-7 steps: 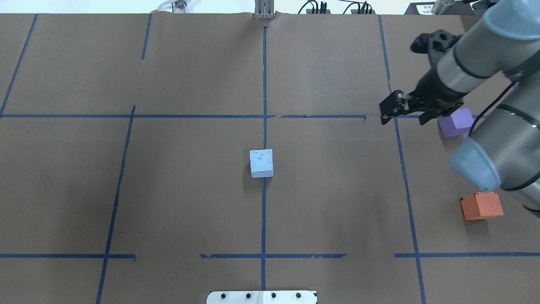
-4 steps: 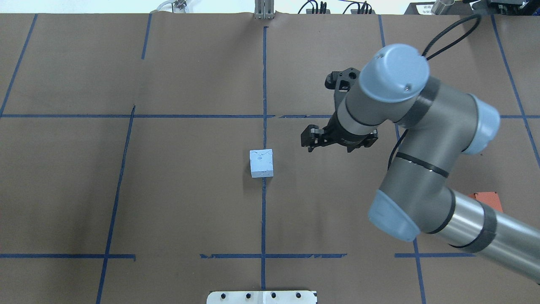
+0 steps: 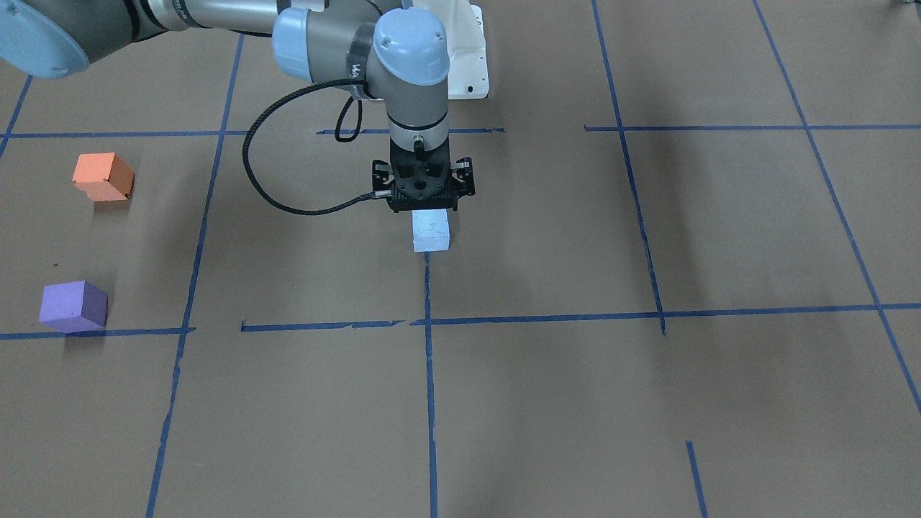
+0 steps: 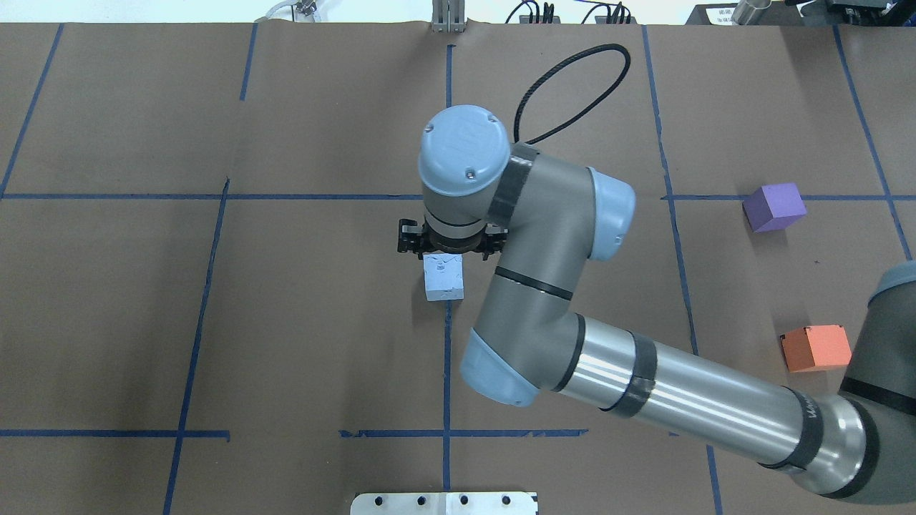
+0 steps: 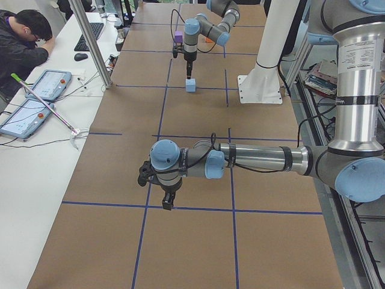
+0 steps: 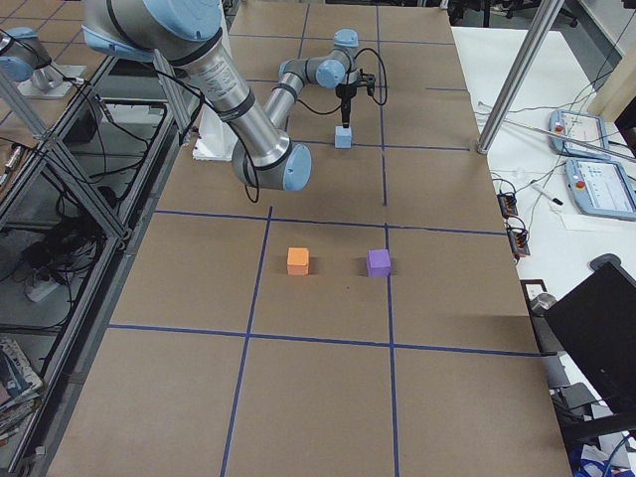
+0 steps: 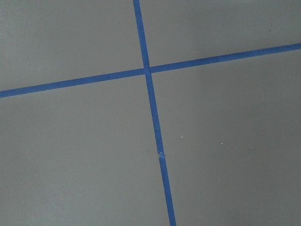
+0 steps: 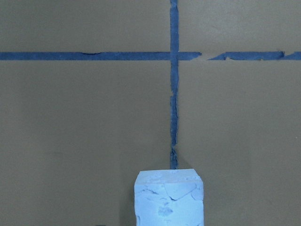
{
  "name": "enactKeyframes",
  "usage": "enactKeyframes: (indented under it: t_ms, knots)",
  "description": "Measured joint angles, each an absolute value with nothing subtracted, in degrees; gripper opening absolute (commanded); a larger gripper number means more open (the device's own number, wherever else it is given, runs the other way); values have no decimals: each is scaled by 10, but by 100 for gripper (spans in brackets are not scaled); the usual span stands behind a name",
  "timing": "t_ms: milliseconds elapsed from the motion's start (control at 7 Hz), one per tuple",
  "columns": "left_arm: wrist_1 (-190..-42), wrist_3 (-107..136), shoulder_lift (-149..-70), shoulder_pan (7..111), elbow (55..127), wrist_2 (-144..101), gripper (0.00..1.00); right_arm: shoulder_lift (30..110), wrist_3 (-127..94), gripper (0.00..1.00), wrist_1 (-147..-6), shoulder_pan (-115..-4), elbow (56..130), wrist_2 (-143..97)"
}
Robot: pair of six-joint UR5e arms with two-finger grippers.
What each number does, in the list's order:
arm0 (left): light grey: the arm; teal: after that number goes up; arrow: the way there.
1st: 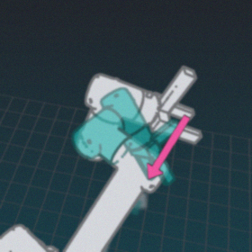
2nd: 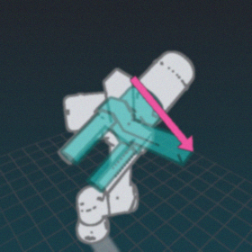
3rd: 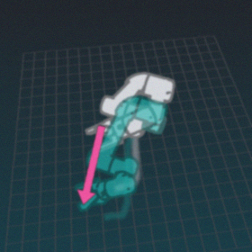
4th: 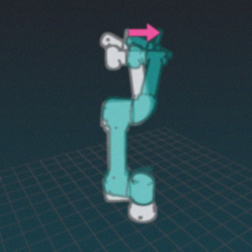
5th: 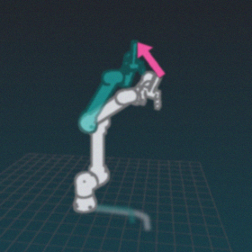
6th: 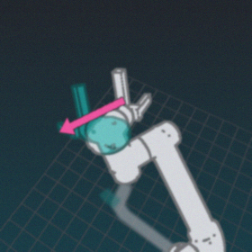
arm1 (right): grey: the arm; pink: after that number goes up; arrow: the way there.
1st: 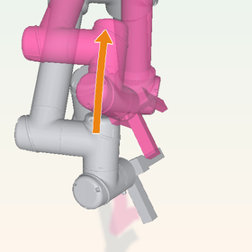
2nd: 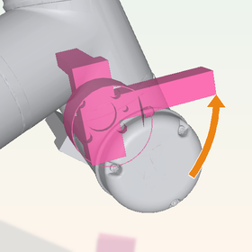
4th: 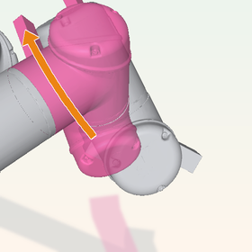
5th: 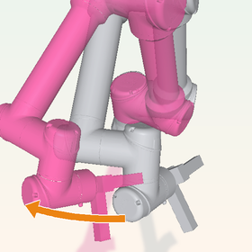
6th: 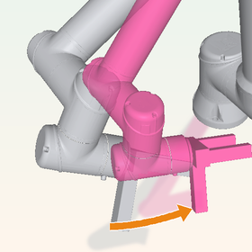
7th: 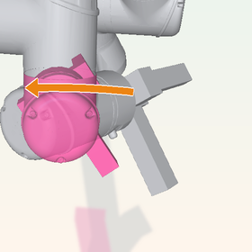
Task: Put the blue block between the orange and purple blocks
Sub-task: 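Move the right gripper over the light blue cube while the left arm withdraws, then close the right gripper on the light blue cube and lift it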
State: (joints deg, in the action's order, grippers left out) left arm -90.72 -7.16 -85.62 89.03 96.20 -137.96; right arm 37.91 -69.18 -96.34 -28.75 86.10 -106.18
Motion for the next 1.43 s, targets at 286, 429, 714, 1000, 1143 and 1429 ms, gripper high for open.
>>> enactKeyframes:
  t_ms: [286,429,714,1000,1143,1429]
  knots:
    - [-908,-71,-857,890,962,-1380,100,378,-688,100,-964,-278,838,-1058]
    - [-909,-71,-857,890,962,-1380,100,380,-687,100,-961,-271,824,-1055]
    - [-915,-71,-857,890,962,-1380,100,379,-686,95,-930,-263,788,-1051]
    - [-919,-71,-857,890,962,-1380,100,377,-686,7,-905,-262,762,-1047]
    - [-919,-71,-857,890,962,-1380,100,376,-686,5,-903,-263,761,-1045]
    - [-919,-68,-857,890,962,-1380,100,389,-684,5,-913,-285,792,-1056]
